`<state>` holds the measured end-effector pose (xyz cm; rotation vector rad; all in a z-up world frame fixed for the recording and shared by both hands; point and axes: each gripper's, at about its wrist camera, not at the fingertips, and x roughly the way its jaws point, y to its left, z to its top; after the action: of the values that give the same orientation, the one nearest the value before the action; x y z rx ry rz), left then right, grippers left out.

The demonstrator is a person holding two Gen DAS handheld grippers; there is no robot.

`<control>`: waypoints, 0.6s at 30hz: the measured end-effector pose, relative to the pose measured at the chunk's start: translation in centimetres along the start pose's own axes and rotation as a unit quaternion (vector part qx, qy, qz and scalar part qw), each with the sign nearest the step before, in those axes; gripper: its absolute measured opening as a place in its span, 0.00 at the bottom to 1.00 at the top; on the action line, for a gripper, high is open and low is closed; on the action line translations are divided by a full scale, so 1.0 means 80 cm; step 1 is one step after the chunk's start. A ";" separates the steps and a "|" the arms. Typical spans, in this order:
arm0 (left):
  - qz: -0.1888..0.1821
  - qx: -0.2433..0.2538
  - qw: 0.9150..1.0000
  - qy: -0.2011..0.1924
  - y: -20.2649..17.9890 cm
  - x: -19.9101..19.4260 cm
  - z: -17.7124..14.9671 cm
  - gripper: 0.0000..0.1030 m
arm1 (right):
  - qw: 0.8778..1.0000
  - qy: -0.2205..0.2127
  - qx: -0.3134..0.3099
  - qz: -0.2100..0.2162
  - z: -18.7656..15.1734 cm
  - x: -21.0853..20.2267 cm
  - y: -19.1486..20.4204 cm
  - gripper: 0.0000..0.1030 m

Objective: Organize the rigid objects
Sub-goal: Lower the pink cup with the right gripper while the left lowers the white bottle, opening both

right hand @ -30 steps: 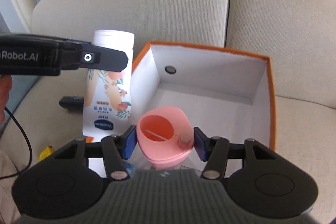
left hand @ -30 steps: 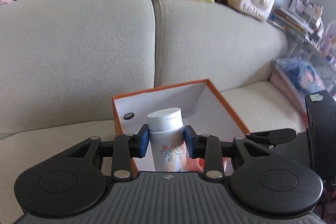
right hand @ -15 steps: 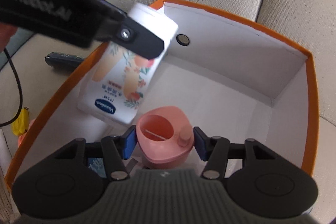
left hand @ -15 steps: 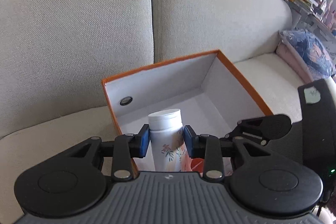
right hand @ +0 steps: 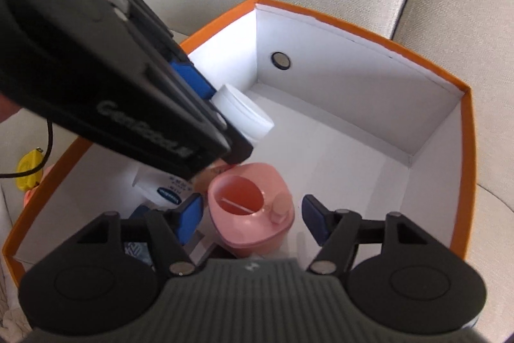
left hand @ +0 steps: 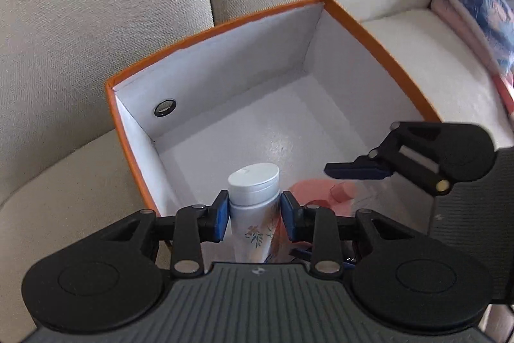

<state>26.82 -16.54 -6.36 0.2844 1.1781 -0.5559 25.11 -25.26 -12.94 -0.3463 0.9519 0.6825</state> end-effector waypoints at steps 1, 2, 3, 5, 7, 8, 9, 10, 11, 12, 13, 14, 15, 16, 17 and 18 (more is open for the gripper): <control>0.000 0.003 1.000 0.000 -0.001 0.000 0.000 0.37 | 1.000 -0.001 -0.001 0.003 -0.001 -0.002 0.000 0.67; 0.003 0.004 1.000 0.004 -0.001 0.001 0.000 0.37 | 1.000 -0.001 -0.003 0.006 -0.003 -0.004 0.001 0.67; 0.004 0.006 1.000 0.005 -0.002 0.000 0.000 0.38 | 1.000 0.000 -0.004 0.004 -0.004 -0.006 0.001 0.67; 0.006 0.005 1.000 0.004 -0.002 -0.001 -0.002 0.38 | 1.000 -0.005 -0.005 -0.001 -0.008 -0.009 0.002 0.67; 0.009 0.010 1.000 0.003 -0.003 -0.001 -0.002 0.39 | 1.000 -0.008 0.002 0.002 -0.011 -0.009 0.001 0.67; 0.010 0.010 1.000 0.001 -0.003 -0.003 -0.003 0.40 | 1.000 -0.010 0.003 0.002 -0.012 -0.008 0.002 0.67; 0.010 0.008 1.000 -0.005 -0.001 -0.007 -0.004 0.42 | 1.000 -0.010 0.002 0.003 -0.013 -0.007 0.002 0.67; 0.010 0.006 1.000 -0.010 0.002 -0.010 -0.005 0.43 | 1.000 -0.007 -0.001 0.004 -0.013 -0.006 0.003 0.66; 0.008 0.002 1.000 -0.020 0.005 -0.016 -0.006 0.43 | 1.000 -0.008 -0.003 0.002 -0.013 -0.006 0.004 0.66; 0.002 -0.007 0.999 -0.033 0.010 -0.022 -0.008 0.43 | 1.000 -0.010 -0.006 0.002 -0.014 -0.007 0.004 0.66; -0.004 -0.018 0.999 -0.042 0.016 -0.029 -0.009 0.43 | 1.000 -0.009 -0.006 0.002 -0.014 -0.007 0.003 0.66; -0.009 -0.031 0.998 -0.057 0.021 -0.038 -0.011 0.42 | 1.000 -0.008 -0.003 0.002 -0.013 -0.007 0.002 0.66; -0.015 -0.043 0.996 -0.076 0.026 -0.049 -0.013 0.42 | 1.000 -0.008 0.001 0.006 -0.013 -0.008 0.000 0.62; -0.023 -0.056 0.994 -0.094 0.032 -0.060 -0.017 0.42 | 1.000 -0.007 0.003 0.008 -0.013 -0.008 -0.001 0.58; -0.031 -0.070 0.991 -0.108 0.037 -0.071 -0.021 0.42 | 1.000 -0.006 0.003 0.008 -0.013 -0.008 -0.002 0.56; -0.039 -0.082 0.988 -0.122 0.043 -0.081 -0.026 0.42 | 1.000 -0.005 0.000 0.007 -0.012 -0.007 -0.002 0.56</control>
<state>25.31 -10.96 -1.38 0.0278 0.9931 -0.5424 24.38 -26.13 -13.03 -0.3366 0.9461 0.6970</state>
